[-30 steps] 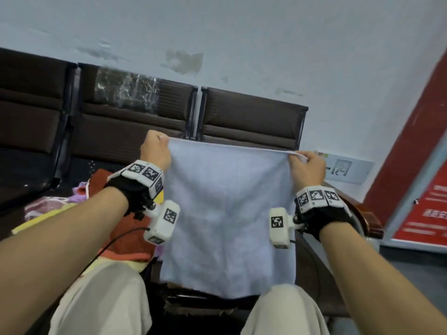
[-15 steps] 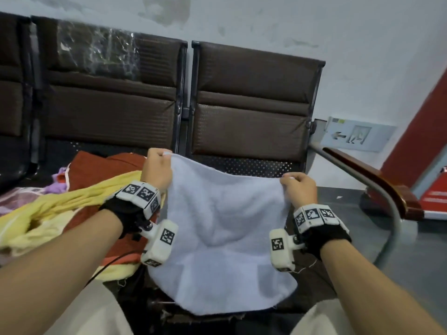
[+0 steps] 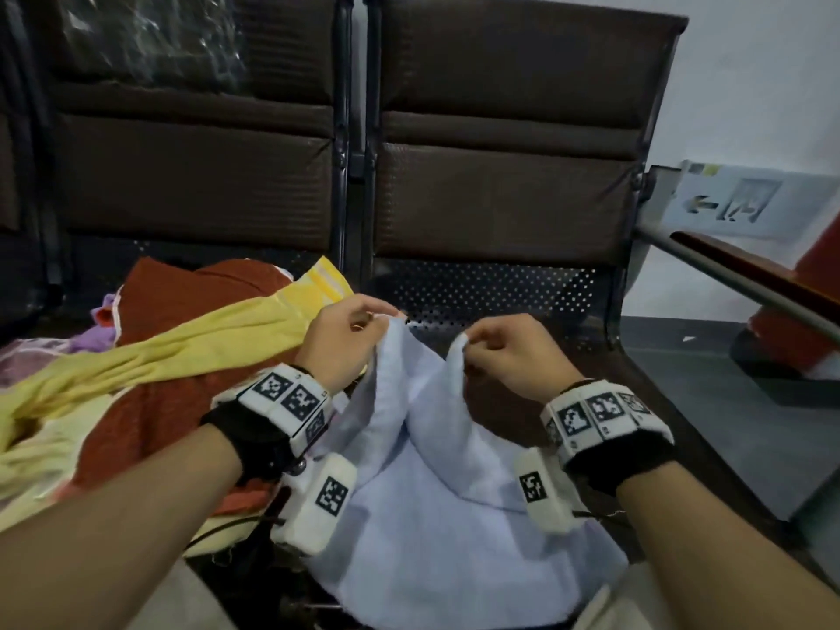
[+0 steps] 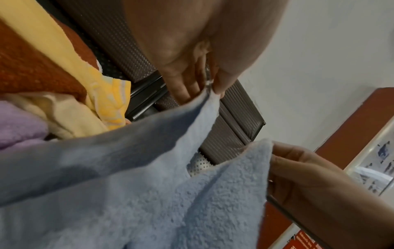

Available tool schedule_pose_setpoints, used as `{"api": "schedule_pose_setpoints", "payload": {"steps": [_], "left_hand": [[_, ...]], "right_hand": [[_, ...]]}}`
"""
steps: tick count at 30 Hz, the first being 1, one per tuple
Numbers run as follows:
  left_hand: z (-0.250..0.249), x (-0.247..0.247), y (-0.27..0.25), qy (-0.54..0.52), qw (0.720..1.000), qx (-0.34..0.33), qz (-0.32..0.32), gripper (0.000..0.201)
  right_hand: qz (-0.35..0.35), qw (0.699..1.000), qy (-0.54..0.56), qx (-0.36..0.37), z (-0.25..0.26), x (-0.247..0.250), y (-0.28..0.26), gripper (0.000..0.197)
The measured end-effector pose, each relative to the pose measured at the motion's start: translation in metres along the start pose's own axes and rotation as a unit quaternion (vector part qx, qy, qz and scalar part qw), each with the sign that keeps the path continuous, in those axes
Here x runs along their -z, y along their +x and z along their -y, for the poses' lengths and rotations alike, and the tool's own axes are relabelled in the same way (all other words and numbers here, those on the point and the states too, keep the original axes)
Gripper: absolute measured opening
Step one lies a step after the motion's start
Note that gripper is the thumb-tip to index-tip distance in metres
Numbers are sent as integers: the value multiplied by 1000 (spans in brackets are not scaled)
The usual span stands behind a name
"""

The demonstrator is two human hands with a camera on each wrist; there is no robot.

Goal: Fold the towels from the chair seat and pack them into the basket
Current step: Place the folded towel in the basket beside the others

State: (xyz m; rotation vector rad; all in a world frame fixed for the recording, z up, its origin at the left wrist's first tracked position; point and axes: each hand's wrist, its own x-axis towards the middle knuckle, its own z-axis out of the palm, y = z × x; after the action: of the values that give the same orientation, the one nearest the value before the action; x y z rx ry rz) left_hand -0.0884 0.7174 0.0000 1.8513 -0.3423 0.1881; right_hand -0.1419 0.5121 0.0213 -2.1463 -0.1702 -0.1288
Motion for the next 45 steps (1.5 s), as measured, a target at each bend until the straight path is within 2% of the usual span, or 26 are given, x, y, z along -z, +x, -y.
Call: {"api": "schedule_pose_setpoints", "payload": {"steps": [2,4,7,11,15,19,22,25,27,29,31,33,34,36,38,40,41,43,45], "left_hand": [[2,-1,-1,-12,1000,26,13,27],[2,-3,-1,-28,998,43,22,19],[-3,-6,-3,-60,995,70,36,13],[-9,-10,-10,-105,987,92,74,15],[-12,-8,-13,-136,979,125,88,13],[-18,-4,-15,-164,968,150,117,15],[-20,-2,-20,-149,969,137,139,18],[-19,-2,-20,-99,981,102,130,18],[-18,-2,-19,-70,988,82,111,19],[-17,0,-17,-50,992,76,83,24],[-16,4,-16,-51,994,79,55,29],[-17,7,-17,-59,994,82,29,32],[-17,8,-18,-58,995,82,20,33],[-18,7,-21,-36,996,79,6,32],[-20,6,-25,-15,997,78,-6,31],[-24,6,-26,-16,998,64,-16,31],[-28,7,-27,-20,998,54,-19,31],[-35,10,-31,-8,1000,20,-13,30],[-44,16,-38,34,999,-14,26,20]], "right_hand": [[-2,993,-110,51,1,-5,4,9],[-13,992,-90,83,4,-10,8,7],[-26,997,-32,70,6,-19,13,13],[-3,997,-38,70,3,-30,13,12],[-47,998,-17,49,1,-33,15,12],[-63,997,-13,34,0,-34,14,21],[-59,997,-18,37,1,-33,12,28],[-45,998,-17,33,2,-32,10,32],[-13,999,-27,29,3,-29,7,28],[51,991,-117,39,0,-25,4,28],[126,953,-271,49,-5,-21,0,34],[161,928,-335,34,-8,-18,-4,33],[157,932,-325,30,-8,-16,-6,28],[106,949,-295,42,-4,-14,-9,20],[46,963,-262,51,4,-13,-13,30],[11,964,-261,56,13,-11,-18,43],[8,959,-276,68,17,-11,-20,37],[30,943,-316,100,24,-10,-28,12],[60,934,-333,114,28,-9,-37,18]]}}
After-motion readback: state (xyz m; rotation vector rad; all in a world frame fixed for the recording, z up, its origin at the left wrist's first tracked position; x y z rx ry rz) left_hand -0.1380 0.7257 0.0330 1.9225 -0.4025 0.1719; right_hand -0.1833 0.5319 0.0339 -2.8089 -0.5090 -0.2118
